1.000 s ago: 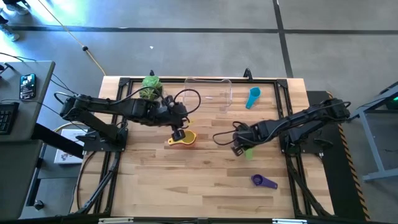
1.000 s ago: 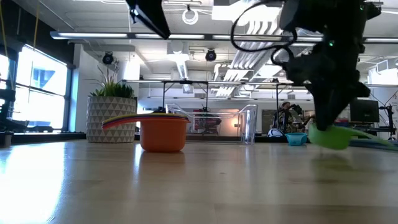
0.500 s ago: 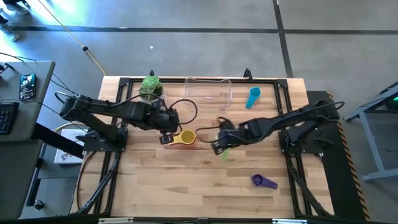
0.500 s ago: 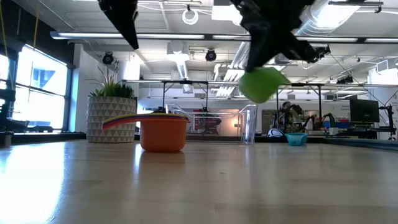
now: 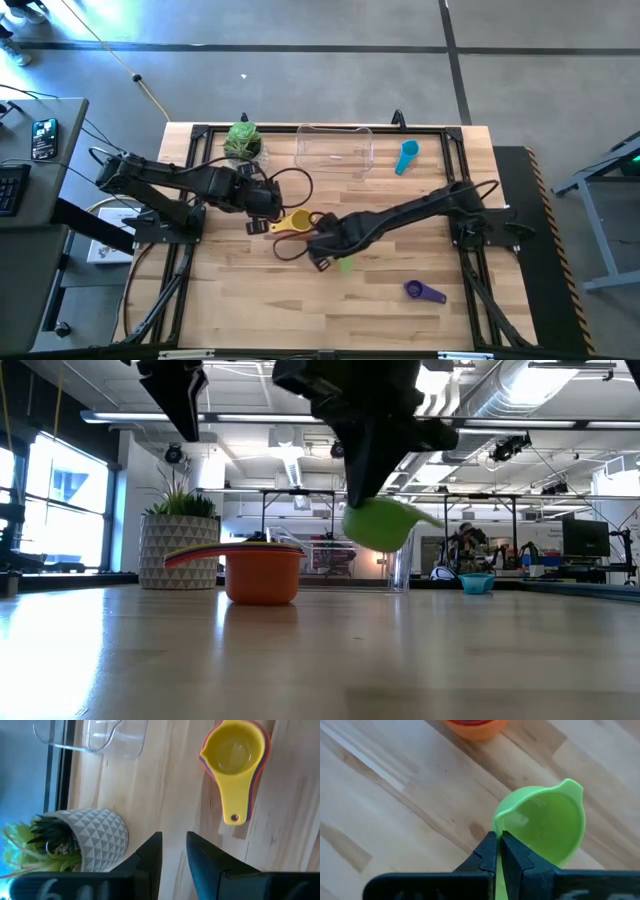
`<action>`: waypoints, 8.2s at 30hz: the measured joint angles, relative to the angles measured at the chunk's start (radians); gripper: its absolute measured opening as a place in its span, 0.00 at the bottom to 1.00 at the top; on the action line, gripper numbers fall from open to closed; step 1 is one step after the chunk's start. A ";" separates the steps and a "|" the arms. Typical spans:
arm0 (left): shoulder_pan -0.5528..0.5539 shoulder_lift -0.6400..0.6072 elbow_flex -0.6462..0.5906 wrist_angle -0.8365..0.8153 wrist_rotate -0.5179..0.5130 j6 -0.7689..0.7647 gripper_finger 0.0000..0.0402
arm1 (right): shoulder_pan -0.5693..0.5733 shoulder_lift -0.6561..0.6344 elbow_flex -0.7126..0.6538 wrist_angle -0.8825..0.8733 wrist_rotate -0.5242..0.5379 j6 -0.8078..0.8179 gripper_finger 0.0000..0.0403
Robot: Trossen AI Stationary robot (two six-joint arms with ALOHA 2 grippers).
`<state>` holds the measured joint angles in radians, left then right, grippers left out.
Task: Nest measuring cups in basket
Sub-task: Stack the green measuring cup on top of the yellow measuring cup
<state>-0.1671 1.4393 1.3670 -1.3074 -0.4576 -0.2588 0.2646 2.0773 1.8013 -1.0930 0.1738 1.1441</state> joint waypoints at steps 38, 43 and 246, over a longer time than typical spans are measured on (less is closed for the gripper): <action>-0.010 -0.142 -0.001 -0.030 0.002 0.000 0.19 | 0.067 0.129 0.038 0.086 -0.119 0.188 0.18; -0.010 -0.142 -0.001 -0.030 0.002 -0.003 0.19 | 0.067 0.129 0.151 -0.008 -0.043 0.191 0.18; 0.300 0.200 0.003 0.300 0.479 0.634 0.02 | -0.284 -0.480 0.520 -0.478 0.368 -0.609 0.18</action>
<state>0.1327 1.6394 1.3705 -1.0076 0.0217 0.3752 -0.0194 1.5973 2.3211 -1.5710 0.5416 0.5346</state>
